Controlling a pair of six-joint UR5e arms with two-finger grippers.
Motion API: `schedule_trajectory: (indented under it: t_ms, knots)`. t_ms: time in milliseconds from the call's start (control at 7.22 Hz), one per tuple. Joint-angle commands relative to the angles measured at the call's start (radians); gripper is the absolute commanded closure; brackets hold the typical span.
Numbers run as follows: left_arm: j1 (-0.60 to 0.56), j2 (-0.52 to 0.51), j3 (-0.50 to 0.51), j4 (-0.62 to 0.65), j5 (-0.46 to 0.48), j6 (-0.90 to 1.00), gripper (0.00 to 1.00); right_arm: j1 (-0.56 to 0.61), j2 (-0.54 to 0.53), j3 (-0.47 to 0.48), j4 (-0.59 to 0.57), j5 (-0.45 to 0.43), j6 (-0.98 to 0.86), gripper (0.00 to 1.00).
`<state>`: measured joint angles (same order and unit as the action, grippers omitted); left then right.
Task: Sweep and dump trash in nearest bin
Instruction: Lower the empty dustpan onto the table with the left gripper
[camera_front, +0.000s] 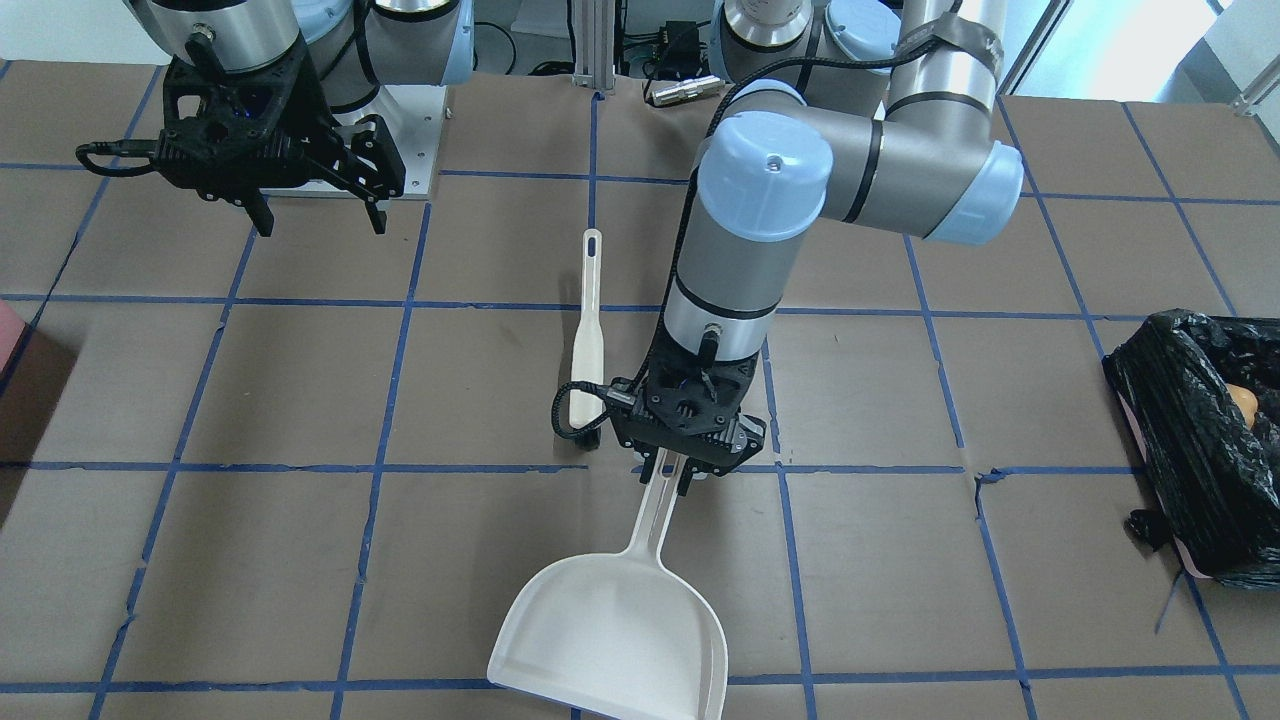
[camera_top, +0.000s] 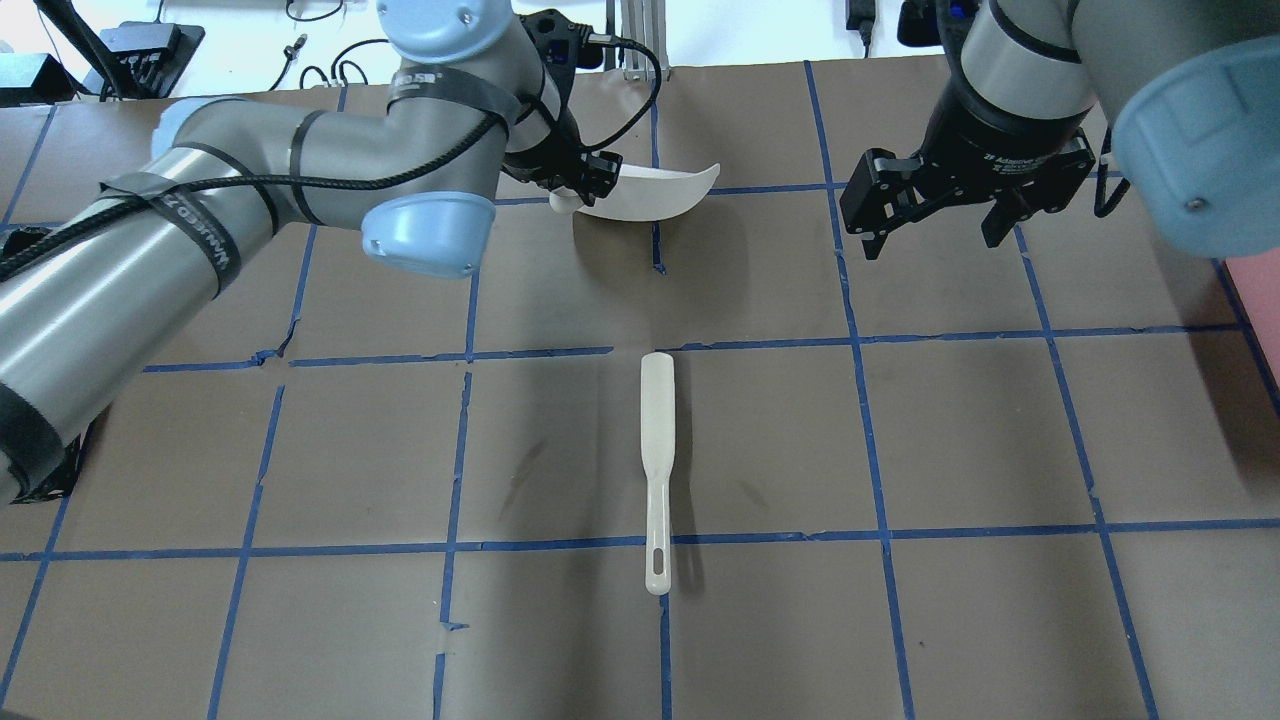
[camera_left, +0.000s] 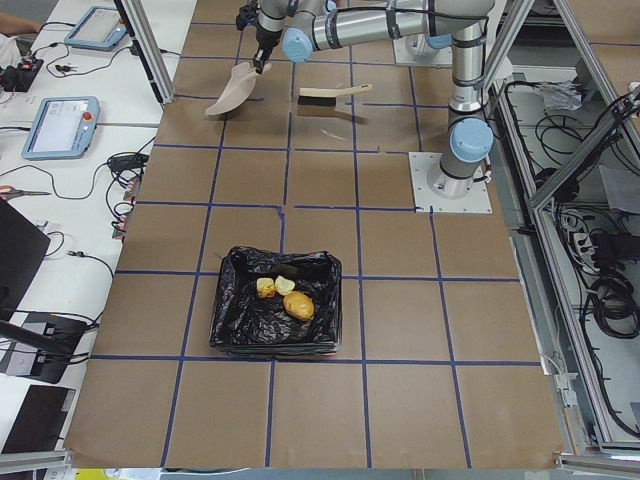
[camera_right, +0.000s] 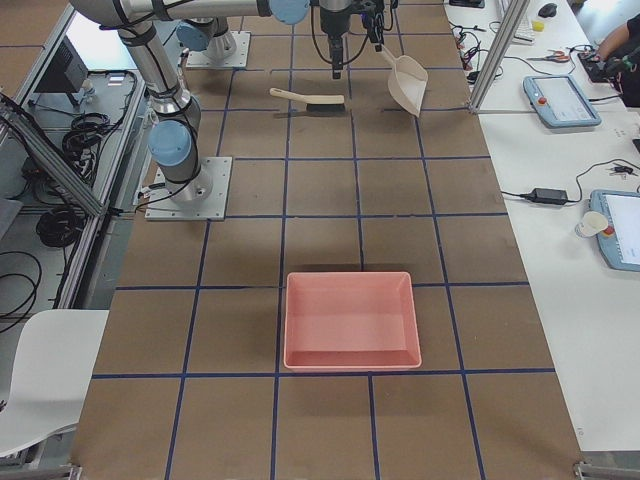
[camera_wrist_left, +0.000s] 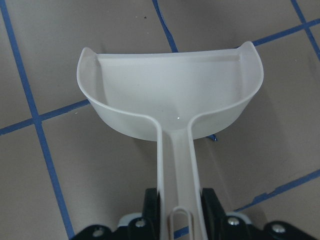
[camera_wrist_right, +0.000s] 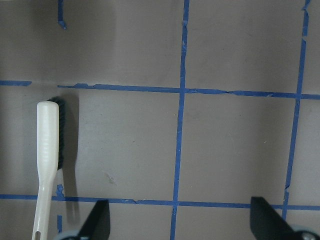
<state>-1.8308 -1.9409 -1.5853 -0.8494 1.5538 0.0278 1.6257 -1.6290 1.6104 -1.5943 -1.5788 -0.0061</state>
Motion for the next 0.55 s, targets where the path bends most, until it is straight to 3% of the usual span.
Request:
schedule_trajectory:
  t_ms: [0,416]
  knots:
    - [-0.085,-0.068,-0.004,0.148,0.134,-0.121,0.93,0.000,0.000,0.000,0.001,-0.001,0.000,0.00]
    - [-0.102,-0.059,-0.057,0.232,0.141,-0.014,0.93,0.002,0.000,0.000,0.001,-0.001,0.000,0.00]
